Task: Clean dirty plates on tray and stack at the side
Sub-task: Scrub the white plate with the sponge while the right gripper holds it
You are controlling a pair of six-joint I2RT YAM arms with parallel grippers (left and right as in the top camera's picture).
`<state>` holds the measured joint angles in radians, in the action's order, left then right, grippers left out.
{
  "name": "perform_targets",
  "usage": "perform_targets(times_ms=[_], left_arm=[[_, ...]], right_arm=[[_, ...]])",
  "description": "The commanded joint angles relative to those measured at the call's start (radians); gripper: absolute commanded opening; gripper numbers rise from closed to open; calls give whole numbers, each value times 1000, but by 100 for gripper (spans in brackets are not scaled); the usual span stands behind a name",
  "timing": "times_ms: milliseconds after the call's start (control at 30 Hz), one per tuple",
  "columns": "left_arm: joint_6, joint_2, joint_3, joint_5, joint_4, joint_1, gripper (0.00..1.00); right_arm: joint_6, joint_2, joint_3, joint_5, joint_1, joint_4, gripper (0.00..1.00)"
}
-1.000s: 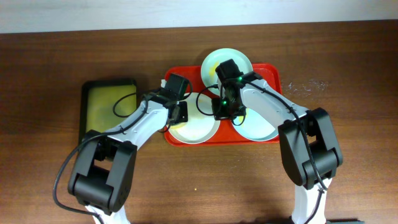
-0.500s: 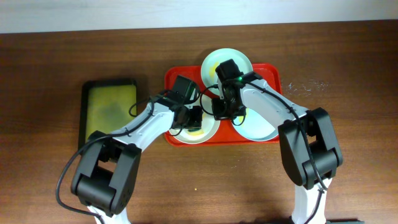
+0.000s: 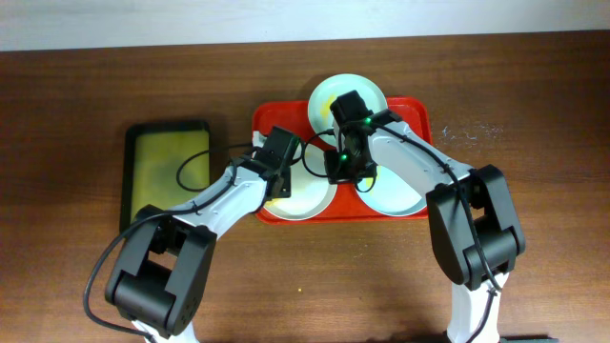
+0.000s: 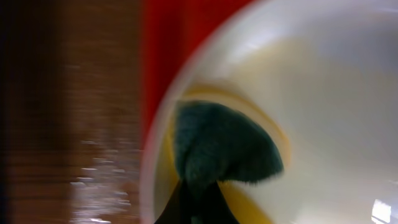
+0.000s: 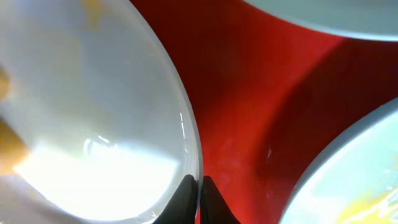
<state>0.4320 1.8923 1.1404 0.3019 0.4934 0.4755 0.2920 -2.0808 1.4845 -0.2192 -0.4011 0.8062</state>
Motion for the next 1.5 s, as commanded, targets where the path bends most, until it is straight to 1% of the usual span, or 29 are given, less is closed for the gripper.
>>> perform_targets(times_ms=[0, 67, 133, 233, 300, 333, 367, 500, 600, 633, 700, 767, 833, 900, 1000, 1133, 1200, 1233, 1267, 1333, 1400, 1467], left_arm=[[9, 9, 6, 203, -17, -13, 0], [8, 9, 33, 182, -27, -13, 0], [8, 8, 66, 83, -30, -13, 0], [9, 8, 85, -238, -102, -13, 0], [10, 10, 85, -344, -147, -13, 0], [32, 10, 85, -368, -160, -13, 0], [53, 11, 85, -369, -163, -13, 0], [53, 42, 85, -356, -175, -14, 0], [53, 93, 85, -318, -191, -14, 0], [53, 111, 85, -289, -193, -14, 0], [51, 138, 85, -185, -189, -19, 0], [44, 145, 85, -53, -161, -36, 0], [33, 144, 85, 34, -124, -55, 0], [2, 144, 85, 74, -90, -73, 0], [-52, 138, 86, 92, -80, -77, 0], [-67, 64, 87, 91, -72, -77, 0], [-67, 15, 87, 53, -65, -74, 0], [-66, -2, 87, -10, -62, -72, 0], [-66, -6, 87, -123, -61, -71, 0], [-43, 7, 86, -252, -62, -70, 0], [20, 34, 85, -294, -66, -70, 0], [26, 73, 85, -334, -87, -70, 0]], right_arm=[[4, -7, -7, 21, -5, 1, 6], [4, -7, -7, 21, -5, 1, 6], [4, -7, -7, 21, -5, 1, 6], [4, -7, -7, 21, -5, -2, 6], [4, -7, -7, 21, -5, -2, 6], [4, -7, -7, 21, -5, -2, 6], [4, -7, -7, 21, -5, -3, 6], [5, -7, -7, 20, -5, -3, 6], [4, -7, -7, 21, -5, -2, 6], [4, -7, -7, 21, -5, -2, 6], [4, -7, -7, 21, -5, -2, 6], [4, -7, -7, 21, -5, -2, 6], [4, -7, -7, 21, -5, -2, 6], [4, -7, -7, 21, -5, -2, 6], [4, -7, -7, 21, -5, -3, 6], [4, -7, -7, 21, -5, -2, 6], [4, -7, -7, 21, -5, -3, 6], [4, -7, -7, 21, -5, -3, 6], [4, -7, -7, 21, -5, -7, 6], [4, -7, -7, 21, -5, -10, 6], [4, -7, -7, 21, -5, -10, 6], [4, -7, -7, 21, -5, -10, 6]])
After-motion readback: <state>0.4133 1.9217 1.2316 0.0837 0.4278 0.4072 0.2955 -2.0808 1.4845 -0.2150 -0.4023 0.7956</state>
